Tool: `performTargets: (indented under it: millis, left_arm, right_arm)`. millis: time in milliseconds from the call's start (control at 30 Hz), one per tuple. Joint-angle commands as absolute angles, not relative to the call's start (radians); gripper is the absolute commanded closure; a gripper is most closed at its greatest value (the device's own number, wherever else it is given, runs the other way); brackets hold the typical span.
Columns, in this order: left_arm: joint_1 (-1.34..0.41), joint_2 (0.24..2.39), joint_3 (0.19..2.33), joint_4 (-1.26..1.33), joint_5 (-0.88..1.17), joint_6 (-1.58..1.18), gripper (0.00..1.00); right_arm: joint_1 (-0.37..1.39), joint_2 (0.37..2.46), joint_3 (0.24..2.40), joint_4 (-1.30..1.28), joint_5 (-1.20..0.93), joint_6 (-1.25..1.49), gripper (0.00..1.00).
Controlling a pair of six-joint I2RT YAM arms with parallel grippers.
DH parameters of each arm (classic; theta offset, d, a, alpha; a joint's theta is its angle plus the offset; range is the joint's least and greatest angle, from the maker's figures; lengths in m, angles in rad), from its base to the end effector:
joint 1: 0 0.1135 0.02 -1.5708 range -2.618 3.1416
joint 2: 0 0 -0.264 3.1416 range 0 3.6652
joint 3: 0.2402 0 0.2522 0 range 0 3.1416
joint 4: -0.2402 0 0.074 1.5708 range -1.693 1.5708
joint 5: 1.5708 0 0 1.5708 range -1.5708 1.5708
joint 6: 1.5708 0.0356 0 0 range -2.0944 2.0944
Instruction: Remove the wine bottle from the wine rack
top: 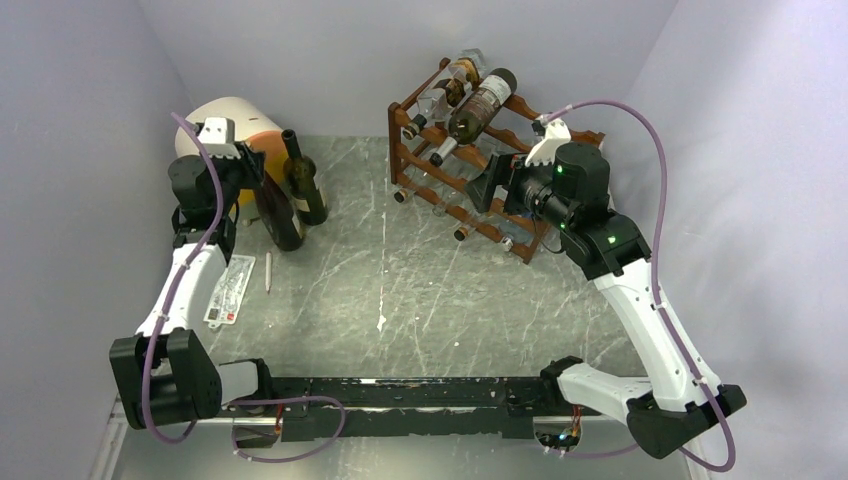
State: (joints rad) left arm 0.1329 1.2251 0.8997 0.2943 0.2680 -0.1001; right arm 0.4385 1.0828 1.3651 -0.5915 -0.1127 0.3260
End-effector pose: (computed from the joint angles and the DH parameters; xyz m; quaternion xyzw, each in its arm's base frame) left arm 0.2888 0.0291 0.3371 0.0097 0.7176 -0.0846 0.6913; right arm 0.1965 0.0966 0.4393 -0.0785 0.8031 0.2618 0.5294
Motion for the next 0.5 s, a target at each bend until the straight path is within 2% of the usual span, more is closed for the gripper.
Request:
performTargets:
  millis: [0, 133, 167, 233, 333, 400, 433, 467]
  left_arm:
    - [0.129, 1.161, 0.902, 0.619, 0.340, -0.030, 0.93]
    - [0.108, 1.164, 0.863, 0.654, 0.376, -0.002, 0.92]
    - [0.102, 1.164, 0.856, 0.653, 0.379, 0.003, 0.90]
    - [0.093, 1.159, 0.844, 0.652, 0.363, 0.002, 0.79]
    - [0.092, 1.136, 0.819, 0.655, 0.337, -0.016, 0.41]
    - [0.092, 1.122, 0.808, 0.644, 0.334, -0.013, 0.05]
    - [0.092, 1.117, 0.807, 0.633, 0.331, -0.011, 0.00]
    - [0.093, 1.110, 0.807, 0.620, 0.322, -0.012, 0.00]
  right_arm:
    - [0.436, 1.078, 1.370, -0.564, -0.127, 0.325, 0.00]
    - [0.436, 1.067, 1.366, -0.575, -0.102, 0.315, 0.00]
    - [0.436, 1.063, 1.363, -0.578, -0.098, 0.312, 0.00]
    - [0.435, 1.058, 1.357, -0.580, -0.096, 0.312, 0.00]
    - [0.436, 1.053, 1.356, -0.588, -0.094, 0.312, 0.00]
    - [0.436, 1.053, 1.357, -0.588, -0.096, 0.310, 0.00]
    - [0.436, 1.052, 1.359, -0.590, -0.098, 0.311, 0.00]
    - [0.436, 1.053, 1.361, -0.592, -0.100, 0.311, 0.00]
